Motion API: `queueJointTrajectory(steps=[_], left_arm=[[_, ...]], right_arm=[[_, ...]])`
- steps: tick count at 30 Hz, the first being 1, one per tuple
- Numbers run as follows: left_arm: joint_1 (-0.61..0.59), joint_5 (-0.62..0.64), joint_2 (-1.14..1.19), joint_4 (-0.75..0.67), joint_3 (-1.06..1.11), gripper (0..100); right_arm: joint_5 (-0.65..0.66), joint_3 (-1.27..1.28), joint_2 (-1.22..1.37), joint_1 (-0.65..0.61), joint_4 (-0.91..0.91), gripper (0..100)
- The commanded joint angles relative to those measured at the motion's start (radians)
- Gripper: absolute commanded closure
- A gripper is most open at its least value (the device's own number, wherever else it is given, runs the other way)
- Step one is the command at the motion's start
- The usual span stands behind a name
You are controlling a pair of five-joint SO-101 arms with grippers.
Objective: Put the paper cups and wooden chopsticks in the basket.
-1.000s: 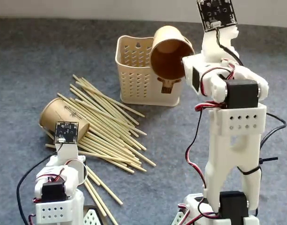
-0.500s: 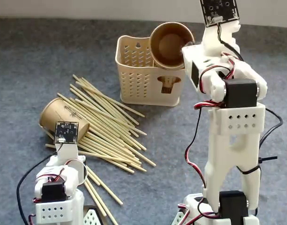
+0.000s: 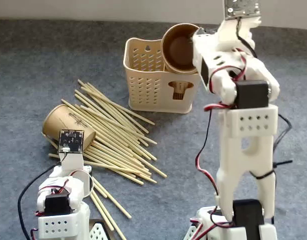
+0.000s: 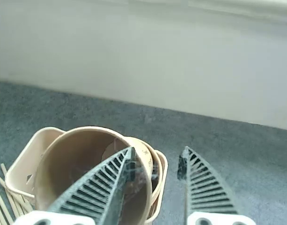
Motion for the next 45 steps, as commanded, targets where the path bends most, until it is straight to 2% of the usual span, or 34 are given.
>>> queueJointTrajectory(steps=[1,6,16,29,39,45], left_arm=[[-0.001,0.008,-0.007,0.006,0.019,99],[-0.001,0.008,-0.007,0.006,0.019,99],[-0.001,0.008,-0.007,0.006,0.019,99],[-0.001,0.008,-0.007,0.006,0.019,99],[-0.001,0.008,-0.007,0.006,0.019,99],[-0.001,0.008,-0.007,0.006,0.019,99]], right_arm=[[-0.005,-0.004,0.051,-0.016,-0.028,83.9],[-0.005,-0.004,0.13,-0.016,-0.051,83.9],[-0.008,-0.002,0.081,-0.019,-0.196,83.9],[-0.006,0.005,0.09,-0.019,-0.188,83.9],[-0.005,0.008,-0.045,-0.039,0.13,84.2],[-0.006,0.008,-0.047,-0.038,0.291,96.5]])
